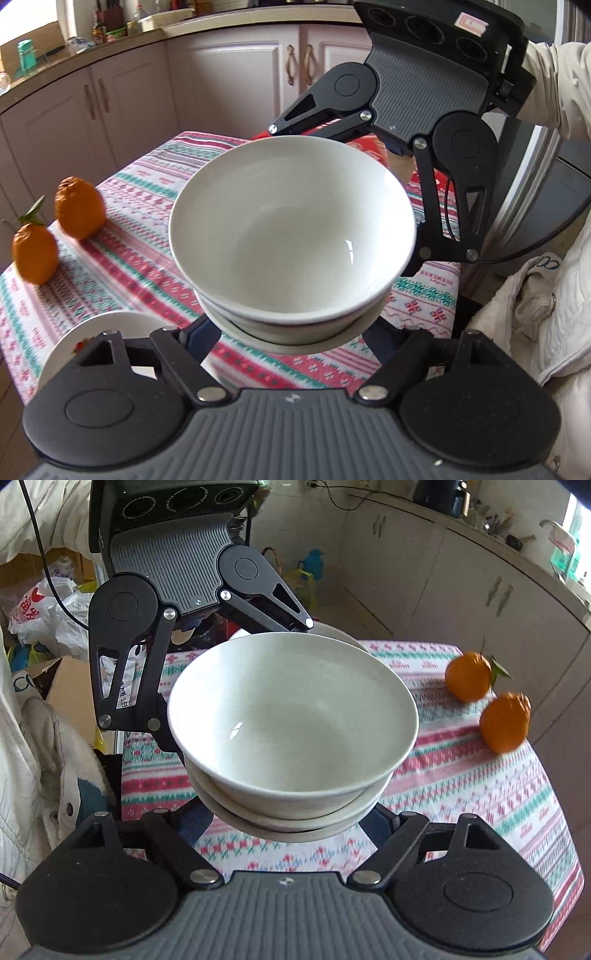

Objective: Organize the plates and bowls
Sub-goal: 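Lift the bowl stack with both tools and carry it over the plate stack, then lower the bowl stack onto the plate stack with both tools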

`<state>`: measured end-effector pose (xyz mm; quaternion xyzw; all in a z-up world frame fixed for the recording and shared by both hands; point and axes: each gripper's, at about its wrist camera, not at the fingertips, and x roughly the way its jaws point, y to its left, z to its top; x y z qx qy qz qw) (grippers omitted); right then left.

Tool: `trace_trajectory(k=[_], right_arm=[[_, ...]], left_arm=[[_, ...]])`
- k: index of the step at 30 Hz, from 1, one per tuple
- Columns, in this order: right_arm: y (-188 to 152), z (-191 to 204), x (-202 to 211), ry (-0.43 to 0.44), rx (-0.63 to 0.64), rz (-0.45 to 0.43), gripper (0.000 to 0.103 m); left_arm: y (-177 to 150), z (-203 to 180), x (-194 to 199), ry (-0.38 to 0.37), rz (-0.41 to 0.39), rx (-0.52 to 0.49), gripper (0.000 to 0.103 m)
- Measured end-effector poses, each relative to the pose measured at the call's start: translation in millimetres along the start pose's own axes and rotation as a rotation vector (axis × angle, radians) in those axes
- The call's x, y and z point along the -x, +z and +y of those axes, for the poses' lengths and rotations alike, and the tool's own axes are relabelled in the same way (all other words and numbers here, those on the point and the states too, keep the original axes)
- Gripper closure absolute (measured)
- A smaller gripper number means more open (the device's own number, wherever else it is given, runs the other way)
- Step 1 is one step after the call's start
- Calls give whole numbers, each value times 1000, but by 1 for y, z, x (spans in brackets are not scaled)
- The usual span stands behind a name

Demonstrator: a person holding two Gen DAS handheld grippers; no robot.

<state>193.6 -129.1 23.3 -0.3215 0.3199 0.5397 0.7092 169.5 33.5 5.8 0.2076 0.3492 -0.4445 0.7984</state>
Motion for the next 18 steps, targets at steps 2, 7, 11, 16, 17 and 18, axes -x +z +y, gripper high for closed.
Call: trace_trajectory(k=[2, 7, 11, 16, 17, 18], right_arm=[[13, -2, -8, 7, 29, -6, 15], [47, -12, -31, 30, 108, -21, 15], [74, -22, -57, 55, 150, -28, 15], [89, -29, -88, 92, 164, -18, 15], [90, -30, -93, 97, 163, -15, 15], [91, -32, -98, 104, 160, -12, 15]], left_arm=[[-5, 8, 8, 24, 1, 16, 21], [-19, 31, 25, 95, 9, 67, 21], [-32, 50, 37, 155, 19, 107, 21], [-51, 70, 38, 190, 55, 139, 21], [-54, 73, 37, 190, 62, 147, 21], [-58, 77, 36, 188, 66, 154, 21]])
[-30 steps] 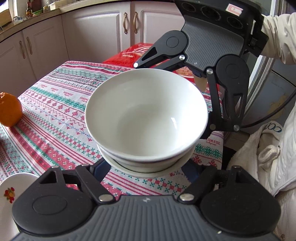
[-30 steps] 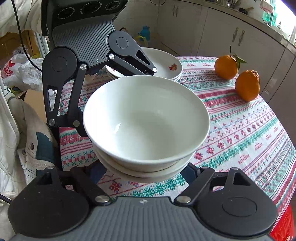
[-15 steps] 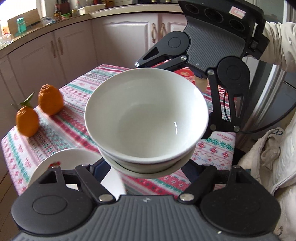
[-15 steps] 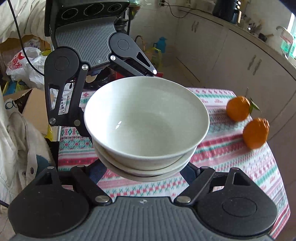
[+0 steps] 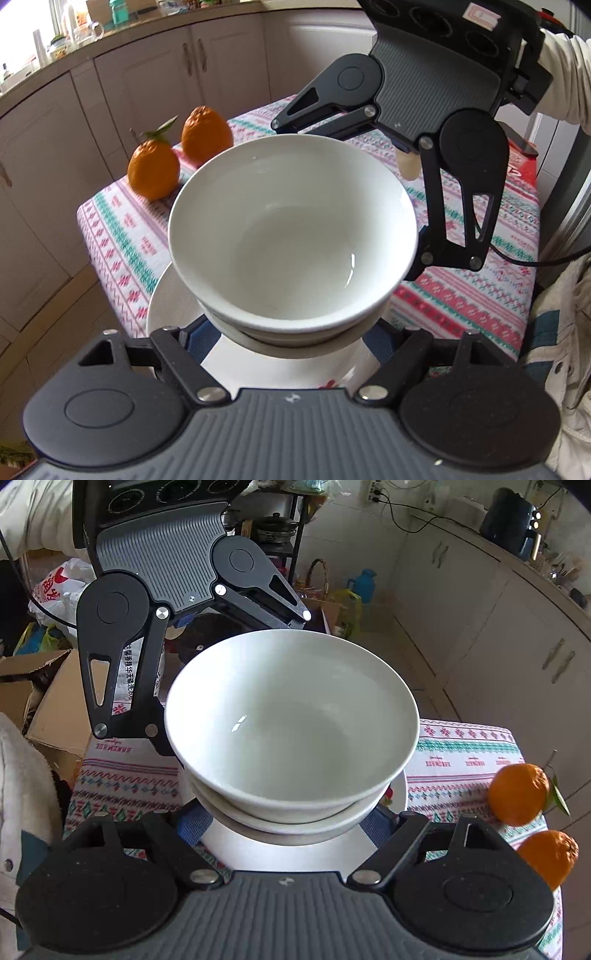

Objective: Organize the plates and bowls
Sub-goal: 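Lower the bowl stack onto the plate stack with both tools, then open both tools and withdraw them from the bowl stack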

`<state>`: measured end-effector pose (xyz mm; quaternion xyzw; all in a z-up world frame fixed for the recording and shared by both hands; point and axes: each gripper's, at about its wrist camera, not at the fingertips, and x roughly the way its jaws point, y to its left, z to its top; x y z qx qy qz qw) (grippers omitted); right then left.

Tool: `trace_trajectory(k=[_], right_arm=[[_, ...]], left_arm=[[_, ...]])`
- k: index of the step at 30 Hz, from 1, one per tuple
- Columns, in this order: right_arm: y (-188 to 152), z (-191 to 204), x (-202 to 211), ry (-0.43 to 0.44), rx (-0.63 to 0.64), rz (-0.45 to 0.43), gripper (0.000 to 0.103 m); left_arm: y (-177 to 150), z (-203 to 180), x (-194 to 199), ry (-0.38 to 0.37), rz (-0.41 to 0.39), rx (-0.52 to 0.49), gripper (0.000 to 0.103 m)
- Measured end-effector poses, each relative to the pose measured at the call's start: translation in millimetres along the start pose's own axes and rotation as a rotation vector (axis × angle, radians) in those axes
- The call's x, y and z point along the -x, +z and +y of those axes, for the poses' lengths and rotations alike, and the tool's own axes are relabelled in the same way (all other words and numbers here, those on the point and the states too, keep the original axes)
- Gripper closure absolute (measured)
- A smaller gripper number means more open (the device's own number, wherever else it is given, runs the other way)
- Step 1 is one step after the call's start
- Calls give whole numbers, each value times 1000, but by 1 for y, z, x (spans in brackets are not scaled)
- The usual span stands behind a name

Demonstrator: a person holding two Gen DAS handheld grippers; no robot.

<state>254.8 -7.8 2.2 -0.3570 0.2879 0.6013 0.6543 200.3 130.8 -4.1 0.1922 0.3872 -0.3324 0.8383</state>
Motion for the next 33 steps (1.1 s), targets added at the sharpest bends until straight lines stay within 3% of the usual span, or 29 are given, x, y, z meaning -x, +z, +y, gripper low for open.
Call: trace_trajectory(k=[22, 25, 27, 33], right_arm=[[-3, -16, -29, 33, -78, 11, 15], [-4, -15, -25, 27, -98, -4, 11], [-5, -14, -19, 19, -113, -15, 4], [-15, 2, 7, -84, -172, -15, 1]], left_arm=[[-15, 11, -9, 12, -2, 18, 20], [-18, 11, -6, 21, -25, 54, 13], [-22, 8, -2, 48, -37, 63, 10], [-35, -11, 20, 172, -85, 113, 10]])
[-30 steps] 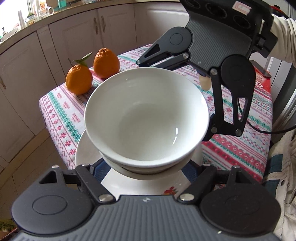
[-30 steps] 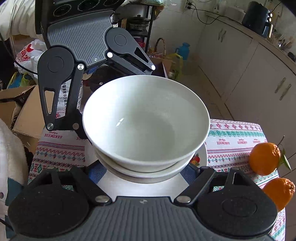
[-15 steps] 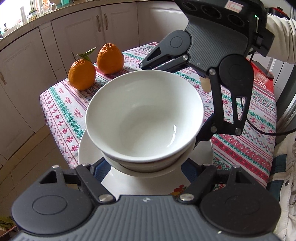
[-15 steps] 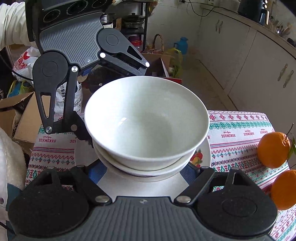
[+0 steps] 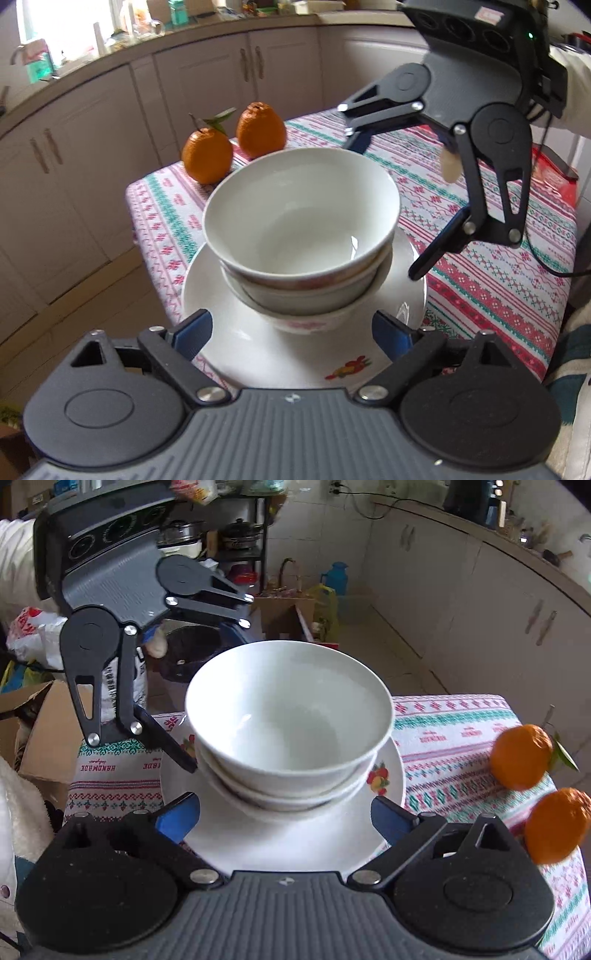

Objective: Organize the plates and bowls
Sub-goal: 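Open both tools and withdraw them from the bowl stack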

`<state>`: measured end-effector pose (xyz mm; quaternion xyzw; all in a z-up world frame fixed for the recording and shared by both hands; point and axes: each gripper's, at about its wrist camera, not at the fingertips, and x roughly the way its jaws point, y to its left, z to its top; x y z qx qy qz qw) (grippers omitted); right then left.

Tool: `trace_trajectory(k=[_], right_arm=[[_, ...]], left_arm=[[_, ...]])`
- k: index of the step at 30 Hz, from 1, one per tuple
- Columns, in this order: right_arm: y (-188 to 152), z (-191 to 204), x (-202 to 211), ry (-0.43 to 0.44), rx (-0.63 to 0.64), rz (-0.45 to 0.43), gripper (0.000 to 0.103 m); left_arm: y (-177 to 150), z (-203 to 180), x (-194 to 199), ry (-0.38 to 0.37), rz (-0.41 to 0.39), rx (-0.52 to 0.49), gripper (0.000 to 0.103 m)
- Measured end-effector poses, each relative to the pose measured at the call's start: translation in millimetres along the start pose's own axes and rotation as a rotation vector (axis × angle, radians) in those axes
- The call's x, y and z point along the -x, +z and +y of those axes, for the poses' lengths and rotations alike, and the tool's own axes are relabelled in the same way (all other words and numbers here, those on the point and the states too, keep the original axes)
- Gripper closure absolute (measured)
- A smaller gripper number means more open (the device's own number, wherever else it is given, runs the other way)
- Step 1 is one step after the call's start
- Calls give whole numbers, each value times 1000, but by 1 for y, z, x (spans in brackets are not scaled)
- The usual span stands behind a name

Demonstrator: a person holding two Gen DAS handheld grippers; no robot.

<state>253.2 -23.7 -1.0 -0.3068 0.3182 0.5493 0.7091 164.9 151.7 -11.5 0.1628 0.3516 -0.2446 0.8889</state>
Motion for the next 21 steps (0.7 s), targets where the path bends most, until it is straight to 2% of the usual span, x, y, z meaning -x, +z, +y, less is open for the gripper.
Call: trace_trajectory(k=[2, 4, 10, 15, 19, 21], right_arm=[[-5, 8, 12, -79, -38, -12, 1], [-10, 15, 25, -160, -98, -19, 0], [-30, 35, 61, -386, -420, -59, 0], [-52, 63, 85, -526, -628, -131, 0], [-63, 100, 102, -624, -694, -166, 0], [-66, 115, 109, -664, -713, -182, 0]], left_arm=[[-3, -7, 14, 37, -38, 28, 8], [-5, -14, 27, 89, -83, 68, 1], [-11, -42, 61, 229, -232, 235, 1], [-13, -79, 79, 319, -320, 321, 1], [-7, -109, 87, 466, -334, 382, 1], [-5, -122, 91, 516, -320, 424, 1]])
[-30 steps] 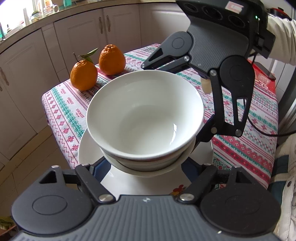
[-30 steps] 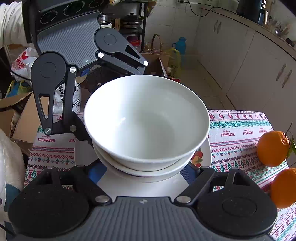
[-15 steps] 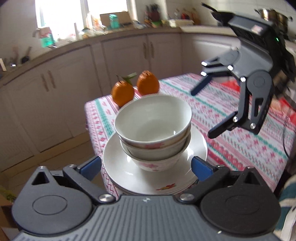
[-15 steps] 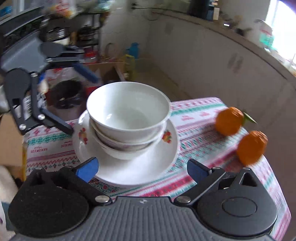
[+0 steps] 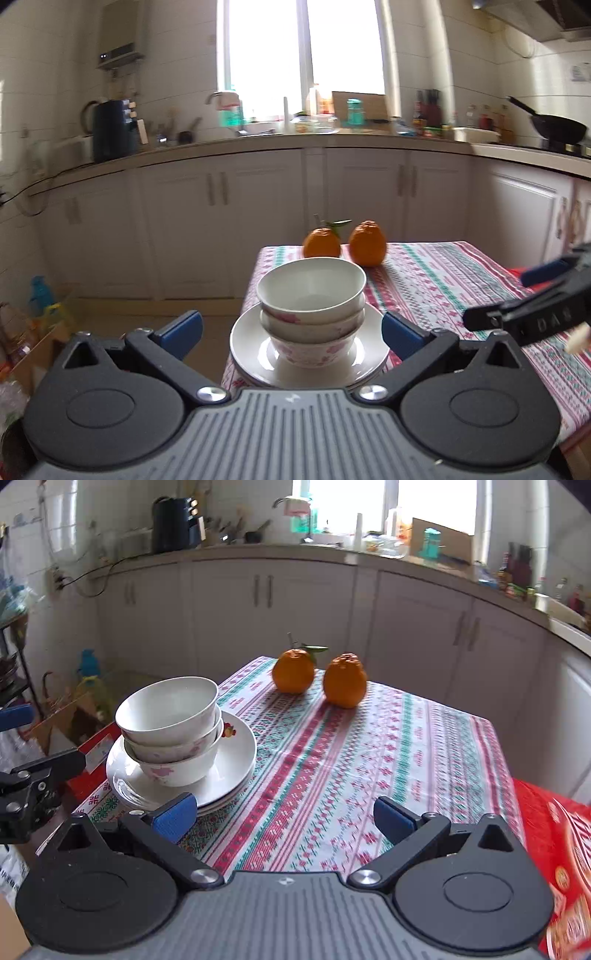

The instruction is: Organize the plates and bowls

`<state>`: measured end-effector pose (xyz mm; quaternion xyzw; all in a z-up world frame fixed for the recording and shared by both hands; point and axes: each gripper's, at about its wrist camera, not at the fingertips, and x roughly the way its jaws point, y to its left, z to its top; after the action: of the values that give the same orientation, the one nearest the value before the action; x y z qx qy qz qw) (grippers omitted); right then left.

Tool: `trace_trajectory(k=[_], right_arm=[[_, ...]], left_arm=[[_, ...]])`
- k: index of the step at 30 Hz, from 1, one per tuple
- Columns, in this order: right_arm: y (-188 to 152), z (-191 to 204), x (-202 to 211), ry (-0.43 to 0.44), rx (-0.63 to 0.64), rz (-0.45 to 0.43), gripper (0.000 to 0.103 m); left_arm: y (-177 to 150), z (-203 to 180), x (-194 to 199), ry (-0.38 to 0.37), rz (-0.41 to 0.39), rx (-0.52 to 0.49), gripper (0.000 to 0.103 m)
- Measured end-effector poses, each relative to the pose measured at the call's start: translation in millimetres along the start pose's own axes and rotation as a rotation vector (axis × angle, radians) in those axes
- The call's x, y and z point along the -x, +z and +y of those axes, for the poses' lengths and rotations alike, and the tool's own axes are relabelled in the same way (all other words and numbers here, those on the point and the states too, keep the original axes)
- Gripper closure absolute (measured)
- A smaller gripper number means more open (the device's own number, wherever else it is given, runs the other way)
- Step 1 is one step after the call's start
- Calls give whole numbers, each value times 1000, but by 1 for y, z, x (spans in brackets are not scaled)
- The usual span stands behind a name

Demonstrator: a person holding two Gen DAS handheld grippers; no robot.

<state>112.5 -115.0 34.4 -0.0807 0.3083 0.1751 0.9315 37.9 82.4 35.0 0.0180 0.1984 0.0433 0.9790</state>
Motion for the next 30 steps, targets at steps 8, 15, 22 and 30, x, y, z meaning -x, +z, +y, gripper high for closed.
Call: trace_trajectory(k=[8, 15, 22, 30], right_arm=[[-21, 12, 37, -81, -2, -47, 0], [-25, 18, 44, -123, 3, -66, 0], [-26, 22, 47, -138, 9, -78, 0], [-25, 21, 45, -137, 4, -73, 0]], left_arm=[[-9, -16, 17, 48, 86, 72, 1], [-11, -22, 27, 35, 89, 95, 1], [-10, -23, 28, 60, 95, 106, 1], [-9, -23, 27, 68, 107, 111, 1]])
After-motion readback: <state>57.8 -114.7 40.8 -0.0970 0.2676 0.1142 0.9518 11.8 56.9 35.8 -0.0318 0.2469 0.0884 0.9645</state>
